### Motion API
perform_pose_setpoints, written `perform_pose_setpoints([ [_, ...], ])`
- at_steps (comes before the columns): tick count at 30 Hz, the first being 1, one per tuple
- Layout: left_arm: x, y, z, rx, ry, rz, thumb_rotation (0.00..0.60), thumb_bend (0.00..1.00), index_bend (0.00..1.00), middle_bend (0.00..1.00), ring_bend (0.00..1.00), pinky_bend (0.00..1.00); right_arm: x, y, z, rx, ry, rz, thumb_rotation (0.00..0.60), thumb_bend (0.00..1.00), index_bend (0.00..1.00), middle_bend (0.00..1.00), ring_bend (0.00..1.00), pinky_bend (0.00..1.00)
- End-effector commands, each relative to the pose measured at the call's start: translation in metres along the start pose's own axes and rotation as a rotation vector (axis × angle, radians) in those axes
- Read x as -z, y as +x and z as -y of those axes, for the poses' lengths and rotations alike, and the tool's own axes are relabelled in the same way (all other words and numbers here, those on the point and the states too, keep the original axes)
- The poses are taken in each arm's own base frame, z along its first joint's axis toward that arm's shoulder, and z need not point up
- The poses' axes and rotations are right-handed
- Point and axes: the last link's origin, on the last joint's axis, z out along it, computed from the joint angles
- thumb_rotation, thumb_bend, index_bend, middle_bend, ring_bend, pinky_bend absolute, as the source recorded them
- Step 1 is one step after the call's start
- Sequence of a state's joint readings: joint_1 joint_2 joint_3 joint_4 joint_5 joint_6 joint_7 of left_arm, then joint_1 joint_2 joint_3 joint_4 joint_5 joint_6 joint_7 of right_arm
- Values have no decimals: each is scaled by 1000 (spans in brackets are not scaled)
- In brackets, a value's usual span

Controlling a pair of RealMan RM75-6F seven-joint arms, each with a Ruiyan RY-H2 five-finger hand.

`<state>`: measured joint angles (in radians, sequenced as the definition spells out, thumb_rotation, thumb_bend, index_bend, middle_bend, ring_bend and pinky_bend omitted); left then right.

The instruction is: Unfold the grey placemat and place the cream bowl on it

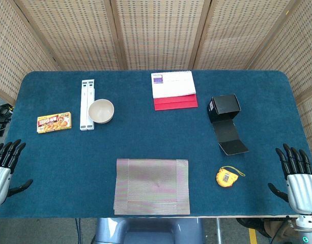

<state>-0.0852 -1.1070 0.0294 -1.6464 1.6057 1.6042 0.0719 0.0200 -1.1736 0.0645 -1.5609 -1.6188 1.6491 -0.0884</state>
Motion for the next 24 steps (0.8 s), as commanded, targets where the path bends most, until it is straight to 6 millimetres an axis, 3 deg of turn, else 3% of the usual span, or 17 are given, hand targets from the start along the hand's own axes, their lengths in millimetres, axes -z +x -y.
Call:
perform_pose_setpoints([
  [1,0,0,-1,-4,-3,-2,600,0,0,0,0,0,0,0,0,-1,0,0,600,0,0,0,0,0],
  [8,-4,-9,-20,-54,-138,27,600,0,0,0,0,0,2,2,-1,9,-4,-7,600,0,0,0,0,0],
  [14,-22,-37,-51,-88,-402,124,600,0,0,0,0,0,1,1,1,24,-14,-4,600,0,0,0,0,0],
  [16,-32,-58,-73,-116,-570,184,600,0,0,0,0,0,-2,0,1,36,-31,0,600,0,0,0,0,0],
  [20,-39,-80,-97,-161,-759,199,600,0,16,0,0,0,-5,-2,-1,48,-53,0,600,0,0,0,0,0],
  [24,-43,-99,-120,-170,-922,197,600,0,142,0,0,0,-8,-2,-4,53,-75,-1,600,0,0,0,0,0],
])
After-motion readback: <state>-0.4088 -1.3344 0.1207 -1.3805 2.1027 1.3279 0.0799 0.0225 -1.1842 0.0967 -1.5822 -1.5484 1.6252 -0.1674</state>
